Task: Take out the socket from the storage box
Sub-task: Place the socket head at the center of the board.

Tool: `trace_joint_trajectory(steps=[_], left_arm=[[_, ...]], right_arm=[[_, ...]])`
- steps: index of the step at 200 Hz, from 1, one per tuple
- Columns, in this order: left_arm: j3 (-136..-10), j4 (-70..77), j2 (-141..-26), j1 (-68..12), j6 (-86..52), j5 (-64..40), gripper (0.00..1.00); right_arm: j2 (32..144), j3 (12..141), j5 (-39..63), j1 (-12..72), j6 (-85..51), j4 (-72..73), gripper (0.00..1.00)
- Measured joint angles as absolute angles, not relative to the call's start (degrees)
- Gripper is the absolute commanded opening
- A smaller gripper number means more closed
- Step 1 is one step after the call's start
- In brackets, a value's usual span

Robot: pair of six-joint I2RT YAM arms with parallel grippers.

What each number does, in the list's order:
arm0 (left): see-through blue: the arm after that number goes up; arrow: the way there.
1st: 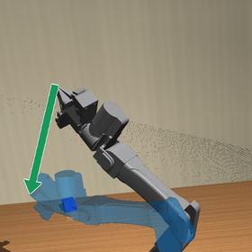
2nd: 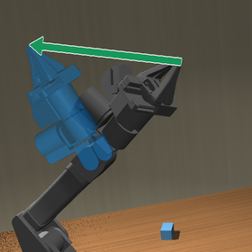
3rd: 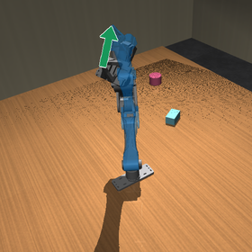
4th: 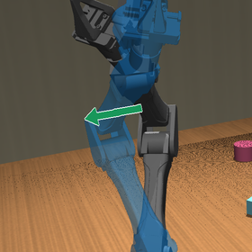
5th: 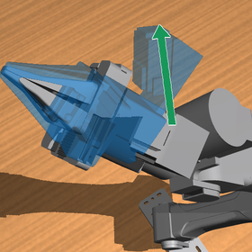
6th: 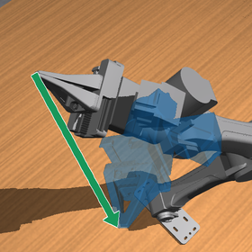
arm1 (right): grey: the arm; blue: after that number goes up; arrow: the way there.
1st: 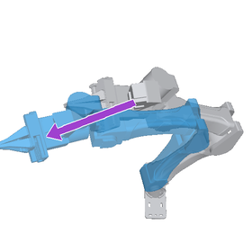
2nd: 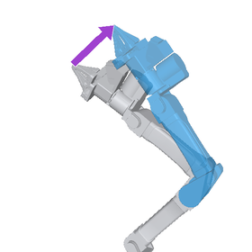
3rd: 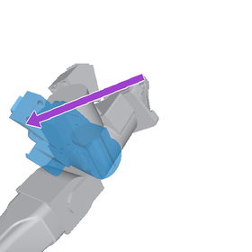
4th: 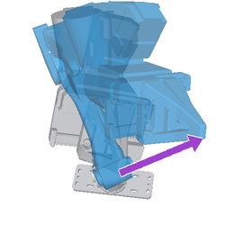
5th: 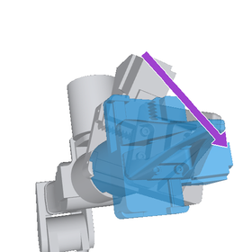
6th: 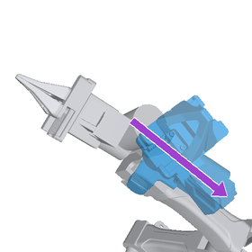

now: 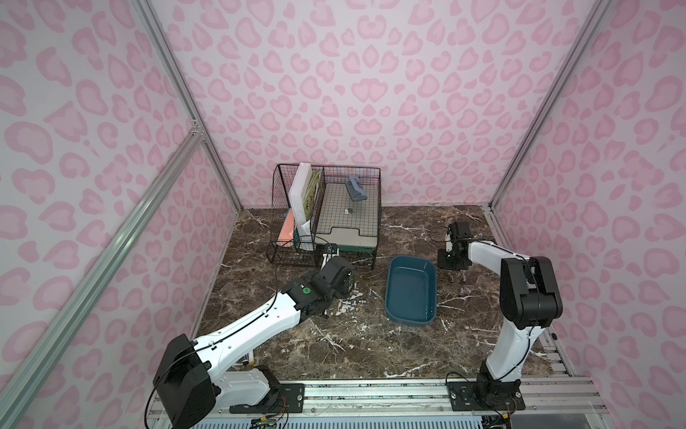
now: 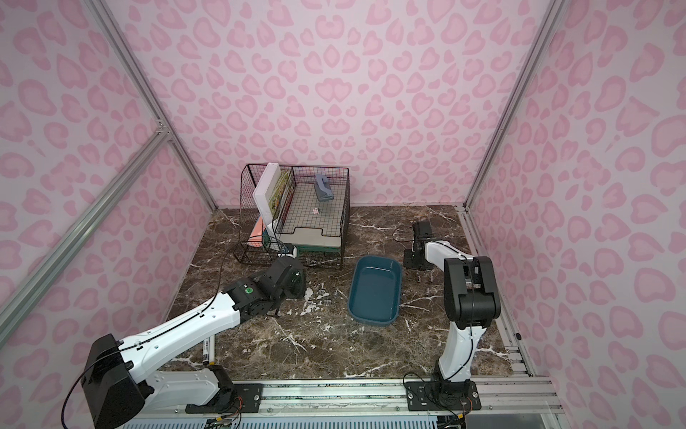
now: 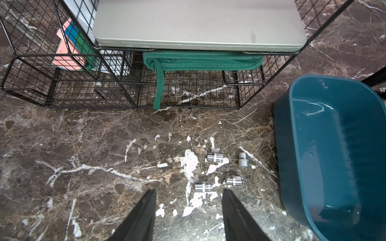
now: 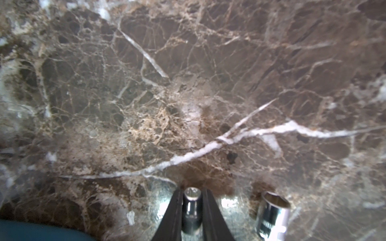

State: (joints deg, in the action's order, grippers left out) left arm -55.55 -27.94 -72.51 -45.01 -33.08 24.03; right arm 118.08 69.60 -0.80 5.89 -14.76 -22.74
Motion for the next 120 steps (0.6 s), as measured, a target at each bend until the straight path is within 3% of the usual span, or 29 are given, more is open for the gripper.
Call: trace_joint_trajectory(steps=[66,120], left_arm=[[-57.2,-28.8,-72.5,-45.0,-33.1,24.0,0.56],[-59.3,-30.6,-72.5,-45.0,-32.6,26.5,0.58]], right_arm=[[116.6,70.1,-0.2,5.9,-14.5,-23.0,0.3],[108.2,70.0,0.7,5.9,-13.6,-23.9,0.32]])
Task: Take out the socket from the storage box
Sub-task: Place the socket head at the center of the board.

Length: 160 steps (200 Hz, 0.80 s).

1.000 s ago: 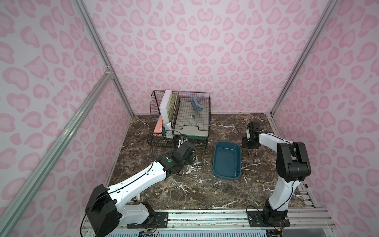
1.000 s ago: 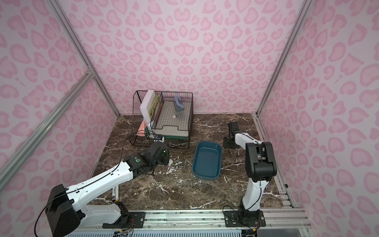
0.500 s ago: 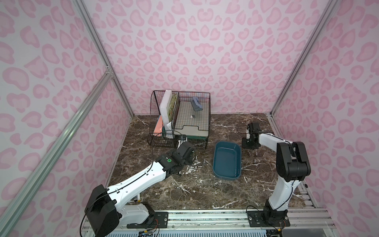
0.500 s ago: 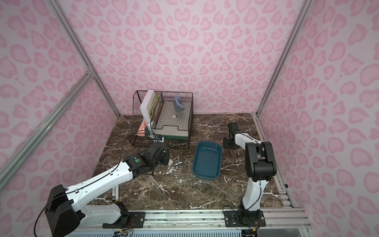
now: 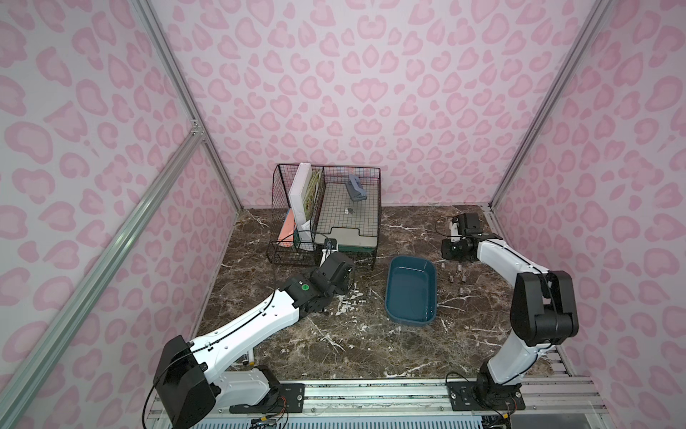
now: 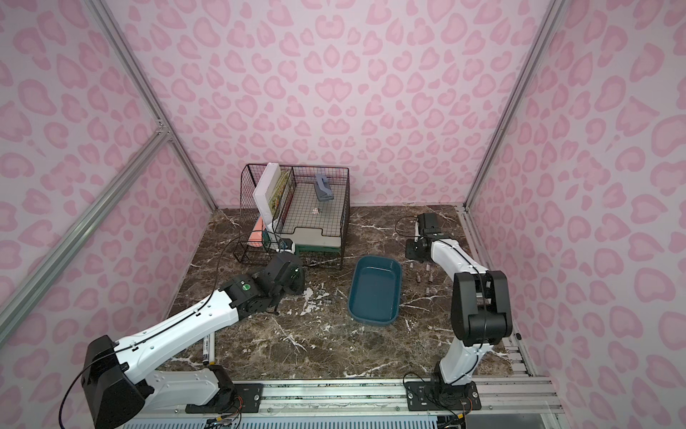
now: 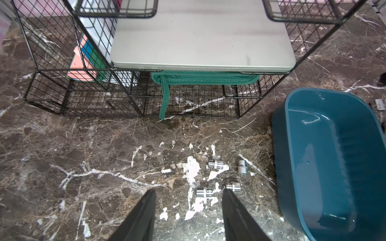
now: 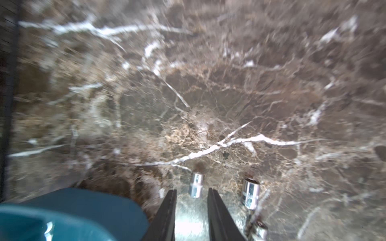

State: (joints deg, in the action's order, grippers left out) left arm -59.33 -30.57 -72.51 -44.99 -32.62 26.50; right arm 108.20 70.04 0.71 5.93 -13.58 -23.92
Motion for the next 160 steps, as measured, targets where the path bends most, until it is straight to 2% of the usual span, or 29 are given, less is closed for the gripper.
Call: trace_joint_trajectory(steps=[22,61,82,109,121,132,160], left_arm=[[-59.8,-30.6,-72.4,-44.3,-31.2,29.0,0.61],[-56.8,-27.8,-69.9,-40.1,-28.1,31.7,0.76],[-54.2,-25.6,-68.2,-35.2,-26.9,32.5,0.77],[-51.6,-22.3,-67.4,-30.9,-25.7,35.3,0.79],[-48.4,-18.4,-66.4,-30.2,-23.7,37.8,0.86],[-45.6,-15.9,-66.0,-28.6,-22.1,40.1,0.9],[-41.4,-12.0,-66.0,-19.7,-22.2,42.5,0.92]], right_arm=[[103.2,68.2,1.8,5.9,-13.4,-23.6,0.34],[92.7,61.0,2.2,5.9,-13.3,-19.5,0.42],[86.8,55.6,2.0,5.9,-13.4,-15.7,0.5],[79.4,48.0,0.6,5.9,-13.5,-9.6,0.68],[76.3,44.4,-0.3,5.7,-13.5,-6.4,0.73],[73.6,41.2,-1.4,5.6,-13.5,-3.5,0.76],[68.4,33.1,-5.4,4.8,-13.7,5.5,0.8]])
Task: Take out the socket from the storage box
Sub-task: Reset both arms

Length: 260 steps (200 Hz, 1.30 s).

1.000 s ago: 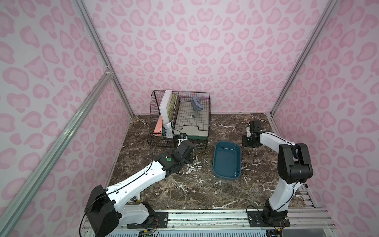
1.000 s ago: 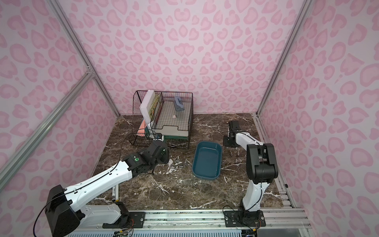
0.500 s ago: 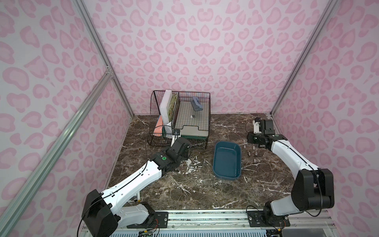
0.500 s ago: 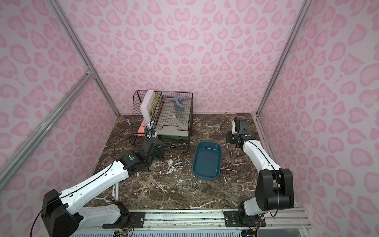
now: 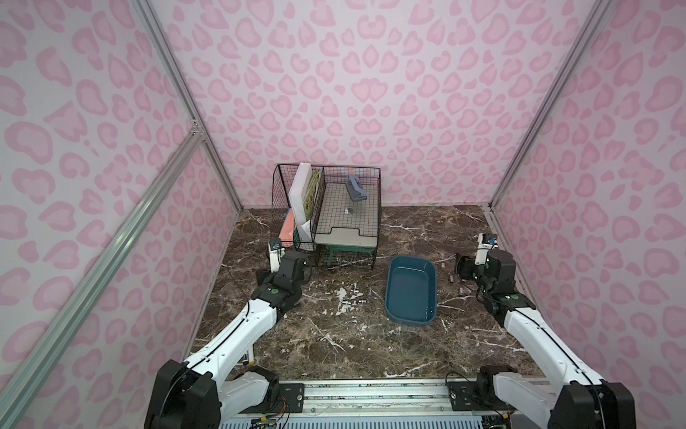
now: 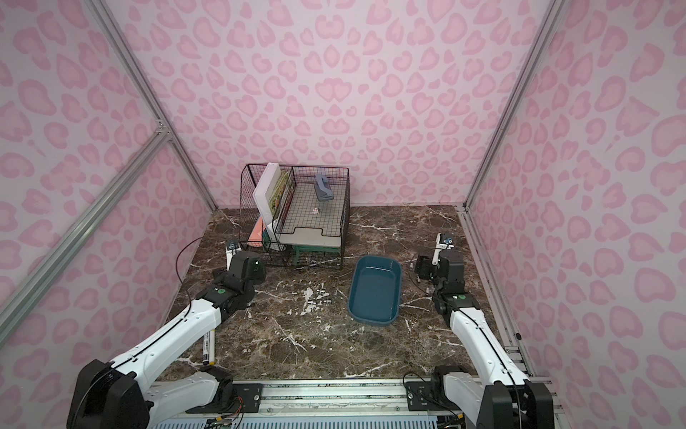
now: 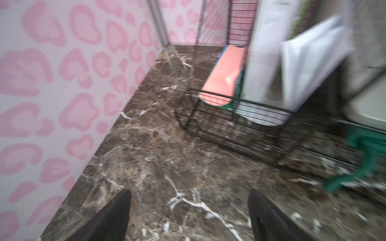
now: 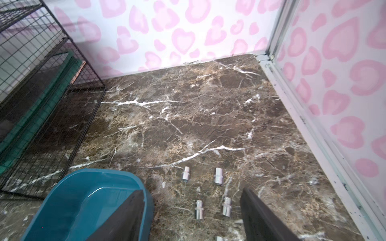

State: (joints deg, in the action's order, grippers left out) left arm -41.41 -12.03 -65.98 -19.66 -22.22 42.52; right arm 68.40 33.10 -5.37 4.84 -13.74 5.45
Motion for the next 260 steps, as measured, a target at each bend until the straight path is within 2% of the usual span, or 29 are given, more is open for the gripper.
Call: trace_joint_trajectory(steps=[44,89,156,206,213,260], left_arm=[[-33.3,-3.8,-65.6,-10.8,-20.3,38.9,0.93],[-26.1,11.1,-70.1,-6.4,-15.5,33.2,0.88],[-21.0,36.3,-79.6,-4.4,-8.1,25.6,0.9],[-25.0,41.1,-87.2,-2.3,-6.9,20.7,0.9],[-25.5,41.5,-87.3,-2.1,-6.9,20.7,0.98],[-25.8,40.8,-87.5,-1.9,-6.9,20.3,0.99]], right_arm=[[65.9,18.7,-11.2,3.8,-10.8,26.1,0.86],[71.6,12.5,-10.2,0.4,-8.1,45.3,0.99],[79.4,10.9,-4.5,0.1,-3.7,62.8,0.99],[87.5,12.7,-1.9,-0.4,-2.1,68.6,0.99],[87.7,13.0,-1.7,-0.4,-1.9,68.8,0.99],[87.7,13.2,-0.8,-0.5,-1.7,69.2,0.99]])
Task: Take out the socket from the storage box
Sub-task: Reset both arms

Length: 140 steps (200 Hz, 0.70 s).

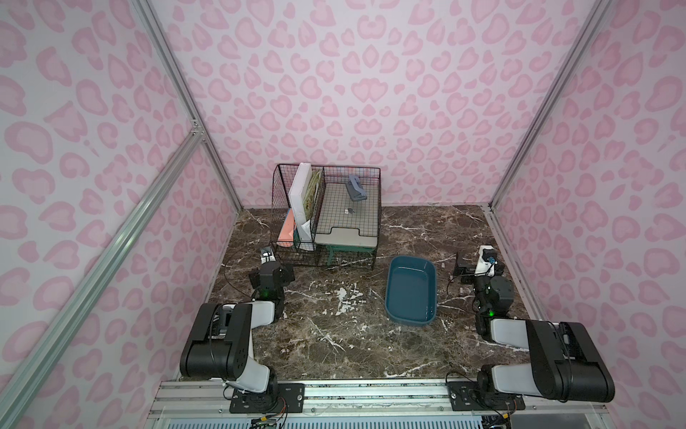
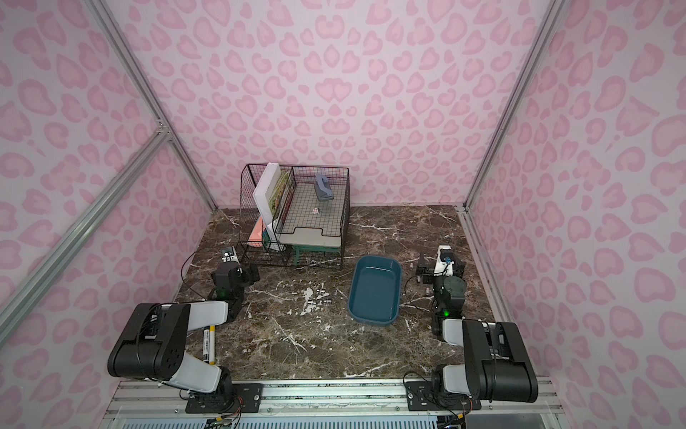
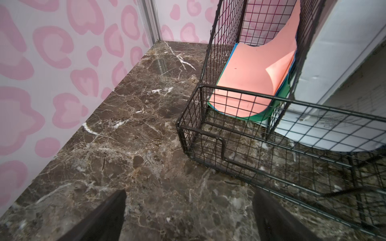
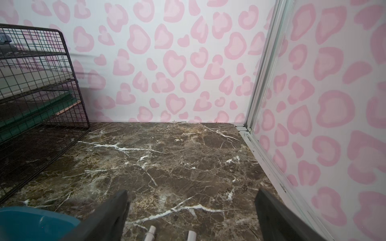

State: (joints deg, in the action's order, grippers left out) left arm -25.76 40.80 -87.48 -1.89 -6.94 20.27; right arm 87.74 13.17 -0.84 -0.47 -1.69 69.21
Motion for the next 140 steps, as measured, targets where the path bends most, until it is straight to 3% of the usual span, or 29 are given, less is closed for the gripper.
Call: trace_joint_trajectory(steps=[140], left_arm=[[-23.7,42.3,-86.8,-2.0,-6.6,19.6,0.99]], right_arm=[[86.3,10.1,-0.6,0.1,-1.2,71.9,0.99]])
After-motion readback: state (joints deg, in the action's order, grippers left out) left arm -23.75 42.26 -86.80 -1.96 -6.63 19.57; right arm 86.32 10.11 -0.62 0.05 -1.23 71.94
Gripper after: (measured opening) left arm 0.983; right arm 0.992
